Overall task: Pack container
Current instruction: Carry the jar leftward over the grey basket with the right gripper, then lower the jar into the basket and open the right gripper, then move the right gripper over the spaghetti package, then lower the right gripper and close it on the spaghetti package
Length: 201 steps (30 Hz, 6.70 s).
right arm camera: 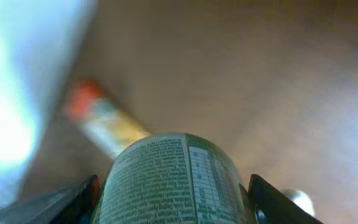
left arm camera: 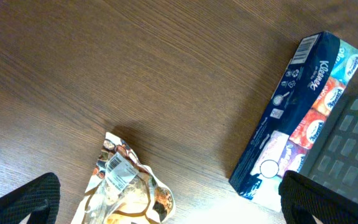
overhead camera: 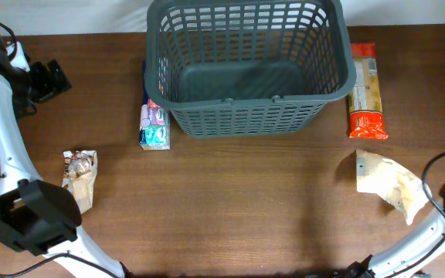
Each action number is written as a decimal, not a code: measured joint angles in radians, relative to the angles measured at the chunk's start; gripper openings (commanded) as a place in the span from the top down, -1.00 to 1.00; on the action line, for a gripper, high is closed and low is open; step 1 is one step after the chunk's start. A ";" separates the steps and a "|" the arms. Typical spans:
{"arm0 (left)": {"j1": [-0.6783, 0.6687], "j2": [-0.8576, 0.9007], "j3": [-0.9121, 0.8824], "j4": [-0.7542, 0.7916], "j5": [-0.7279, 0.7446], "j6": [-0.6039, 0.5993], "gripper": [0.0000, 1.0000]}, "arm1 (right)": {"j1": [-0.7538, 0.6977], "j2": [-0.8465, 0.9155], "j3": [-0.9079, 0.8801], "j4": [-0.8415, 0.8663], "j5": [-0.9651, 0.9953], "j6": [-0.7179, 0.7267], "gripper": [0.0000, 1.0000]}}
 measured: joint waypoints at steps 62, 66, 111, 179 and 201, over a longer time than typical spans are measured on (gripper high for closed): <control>0.000 0.000 0.000 0.000 0.000 0.000 -0.98 | 0.992 0.025 -0.528 0.365 0.232 -0.328 0.85; 0.000 0.000 0.000 0.000 0.000 0.000 -0.99 | 0.992 0.042 -0.528 0.361 0.232 -0.328 0.76; 0.000 0.000 0.000 0.000 0.000 0.000 -0.99 | 0.992 0.126 -0.532 0.300 0.232 -0.320 -0.98; 0.000 0.000 0.000 0.000 0.000 0.000 -0.99 | 0.406 -0.161 -0.859 0.467 0.226 -0.572 -0.98; 0.000 0.000 0.000 0.000 0.000 0.000 -0.98 | 0.482 -0.022 -0.869 0.550 0.221 -0.522 -0.98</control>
